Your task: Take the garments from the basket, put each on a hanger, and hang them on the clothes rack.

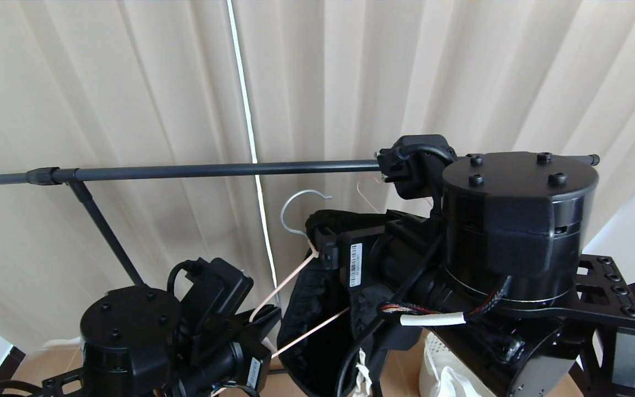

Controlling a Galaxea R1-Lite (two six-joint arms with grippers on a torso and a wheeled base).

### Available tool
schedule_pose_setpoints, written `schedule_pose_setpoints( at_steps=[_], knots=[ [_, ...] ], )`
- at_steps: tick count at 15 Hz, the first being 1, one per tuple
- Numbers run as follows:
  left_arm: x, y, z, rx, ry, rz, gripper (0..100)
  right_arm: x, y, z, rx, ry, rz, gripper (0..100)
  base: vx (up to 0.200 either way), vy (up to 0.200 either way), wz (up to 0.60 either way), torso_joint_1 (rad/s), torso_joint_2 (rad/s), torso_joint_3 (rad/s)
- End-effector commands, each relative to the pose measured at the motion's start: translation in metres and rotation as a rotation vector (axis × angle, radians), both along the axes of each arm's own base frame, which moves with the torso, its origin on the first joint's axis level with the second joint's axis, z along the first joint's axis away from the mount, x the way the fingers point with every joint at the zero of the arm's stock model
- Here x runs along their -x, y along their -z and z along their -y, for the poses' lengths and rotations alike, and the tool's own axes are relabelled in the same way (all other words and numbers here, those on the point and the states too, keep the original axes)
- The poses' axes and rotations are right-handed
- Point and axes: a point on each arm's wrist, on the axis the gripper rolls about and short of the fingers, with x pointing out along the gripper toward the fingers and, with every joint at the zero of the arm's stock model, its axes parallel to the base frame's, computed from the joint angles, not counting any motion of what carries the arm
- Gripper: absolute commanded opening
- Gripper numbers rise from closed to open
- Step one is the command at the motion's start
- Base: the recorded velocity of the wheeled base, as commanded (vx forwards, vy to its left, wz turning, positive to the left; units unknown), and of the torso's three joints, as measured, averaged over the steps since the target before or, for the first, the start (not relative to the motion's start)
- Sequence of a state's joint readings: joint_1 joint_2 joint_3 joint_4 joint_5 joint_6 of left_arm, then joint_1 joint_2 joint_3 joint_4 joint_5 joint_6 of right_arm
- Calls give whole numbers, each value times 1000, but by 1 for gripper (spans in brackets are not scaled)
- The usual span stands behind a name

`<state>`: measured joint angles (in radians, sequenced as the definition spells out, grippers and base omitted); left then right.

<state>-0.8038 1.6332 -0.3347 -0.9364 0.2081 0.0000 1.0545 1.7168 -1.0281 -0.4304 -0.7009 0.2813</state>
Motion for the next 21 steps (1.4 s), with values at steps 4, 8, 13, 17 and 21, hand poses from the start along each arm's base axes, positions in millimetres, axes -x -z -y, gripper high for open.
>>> schedule_pose_setpoints(
  at_steps=[4,8,13,17,21],
  knots=[
    [8,-7,-10,24,-4,20,0,-8,-2,-3,-12,16,6,100,0,0,0,0,0,0],
    [6,-11,-10,38,-11,33,0,-13,-1,-6,-8,25,5,100,0,0,0,0,0,0],
    [-9,-8,-14,39,-73,29,0,-13,1,-5,3,24,3,100,0,0,0,0,0,0],
    [-28,-2,-11,87,-116,85,0,-12,3,-5,14,23,2,100,0,0,0,0,0,0],
    [-32,1,-15,88,-137,84,0,-12,-1,-4,6,23,9,100,0,0,0,0,0,0]
  ],
)
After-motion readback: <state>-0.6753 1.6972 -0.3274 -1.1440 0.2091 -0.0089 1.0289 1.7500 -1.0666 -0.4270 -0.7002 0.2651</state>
